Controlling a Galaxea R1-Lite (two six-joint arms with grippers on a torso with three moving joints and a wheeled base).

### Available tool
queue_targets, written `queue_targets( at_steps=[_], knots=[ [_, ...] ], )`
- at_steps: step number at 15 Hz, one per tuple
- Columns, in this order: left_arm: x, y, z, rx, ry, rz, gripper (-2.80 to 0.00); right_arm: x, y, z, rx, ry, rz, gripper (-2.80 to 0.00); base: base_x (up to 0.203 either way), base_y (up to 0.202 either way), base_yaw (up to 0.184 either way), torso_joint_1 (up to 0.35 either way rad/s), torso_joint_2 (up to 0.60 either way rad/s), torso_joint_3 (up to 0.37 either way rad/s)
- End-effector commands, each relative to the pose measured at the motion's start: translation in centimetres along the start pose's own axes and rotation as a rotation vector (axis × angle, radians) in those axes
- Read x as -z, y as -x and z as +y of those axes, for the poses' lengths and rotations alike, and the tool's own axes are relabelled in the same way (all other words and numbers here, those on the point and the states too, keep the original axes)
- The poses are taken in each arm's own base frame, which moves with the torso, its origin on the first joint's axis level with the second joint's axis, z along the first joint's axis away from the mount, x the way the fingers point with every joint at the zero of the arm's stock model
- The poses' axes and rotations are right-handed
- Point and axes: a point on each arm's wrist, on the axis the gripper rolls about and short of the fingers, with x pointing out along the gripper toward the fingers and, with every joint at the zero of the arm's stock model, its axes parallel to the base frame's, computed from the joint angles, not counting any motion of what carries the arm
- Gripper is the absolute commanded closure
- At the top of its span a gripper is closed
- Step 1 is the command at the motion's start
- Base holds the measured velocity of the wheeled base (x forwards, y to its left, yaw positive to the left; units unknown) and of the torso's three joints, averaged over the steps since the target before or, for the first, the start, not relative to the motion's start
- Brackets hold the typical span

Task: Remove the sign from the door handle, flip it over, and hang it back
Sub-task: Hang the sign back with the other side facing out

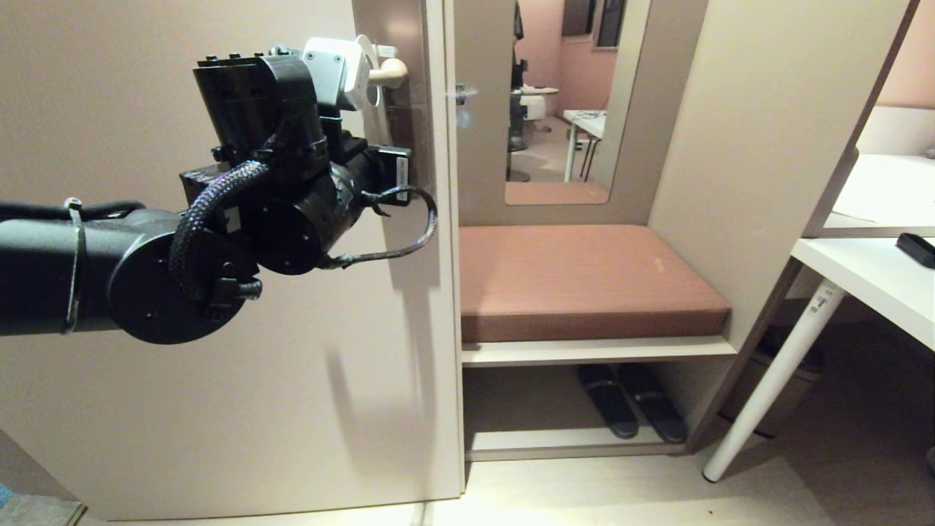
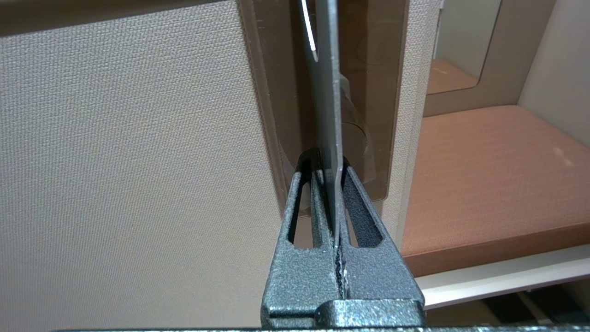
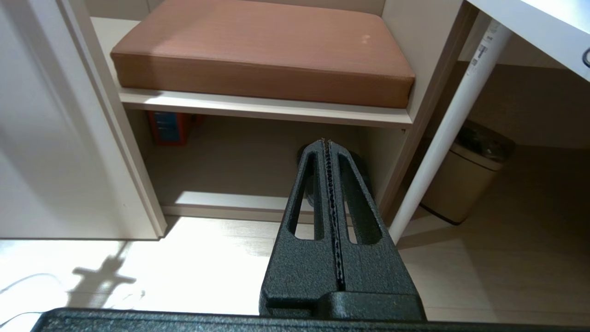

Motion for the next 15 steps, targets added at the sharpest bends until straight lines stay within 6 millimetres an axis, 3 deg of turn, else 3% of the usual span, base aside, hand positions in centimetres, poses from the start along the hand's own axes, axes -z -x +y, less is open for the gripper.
queue_targets(
  at_steps=[1,15],
  knots=[
    [0.1,0.0,-0.2,-0.001,-0.001,0.001,0.0,0.0,0.0,0.0,0.0,0.001,0.0,0.0,0.0,0.0,0.0,0.0,0.0,0.0],
    [-0.6,1.7,0.4,-0.008,0.0,-0.004,0.0,0.0,0.0,0.0,0.0,0.001,0.0,0.0,0.0,0.0,0.0,0.0,0.0,0.0]
  ],
)
